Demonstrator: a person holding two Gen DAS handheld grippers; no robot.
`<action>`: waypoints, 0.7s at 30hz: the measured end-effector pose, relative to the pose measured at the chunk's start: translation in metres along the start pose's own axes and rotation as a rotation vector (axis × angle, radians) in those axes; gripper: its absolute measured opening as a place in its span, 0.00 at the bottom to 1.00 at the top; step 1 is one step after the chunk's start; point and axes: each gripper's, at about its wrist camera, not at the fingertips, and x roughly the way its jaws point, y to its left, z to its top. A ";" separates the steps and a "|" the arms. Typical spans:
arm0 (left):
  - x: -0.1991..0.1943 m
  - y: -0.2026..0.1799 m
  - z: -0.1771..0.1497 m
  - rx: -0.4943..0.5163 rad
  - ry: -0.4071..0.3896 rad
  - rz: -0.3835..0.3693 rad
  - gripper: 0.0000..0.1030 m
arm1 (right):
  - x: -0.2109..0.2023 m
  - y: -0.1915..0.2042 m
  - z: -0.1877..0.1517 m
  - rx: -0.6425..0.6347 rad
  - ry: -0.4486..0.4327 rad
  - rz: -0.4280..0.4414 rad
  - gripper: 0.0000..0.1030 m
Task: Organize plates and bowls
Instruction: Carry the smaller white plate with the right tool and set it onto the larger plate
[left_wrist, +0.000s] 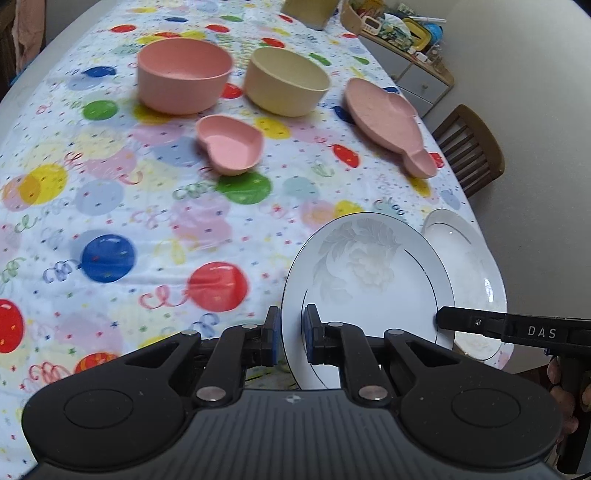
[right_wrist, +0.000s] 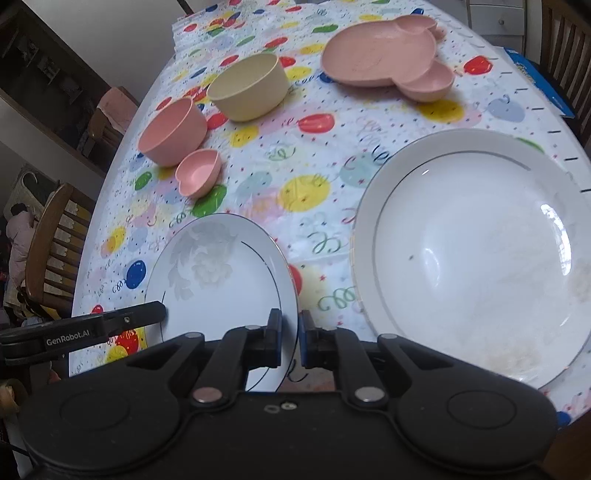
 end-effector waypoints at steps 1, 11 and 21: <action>0.002 -0.008 0.002 0.006 0.000 -0.003 0.12 | -0.004 -0.004 0.002 0.001 -0.005 -0.003 0.08; 0.039 -0.092 0.020 0.066 0.011 -0.018 0.12 | -0.045 -0.075 0.020 0.039 -0.045 -0.015 0.08; 0.085 -0.150 0.024 0.090 0.043 0.025 0.12 | -0.050 -0.151 0.035 0.076 -0.008 -0.003 0.08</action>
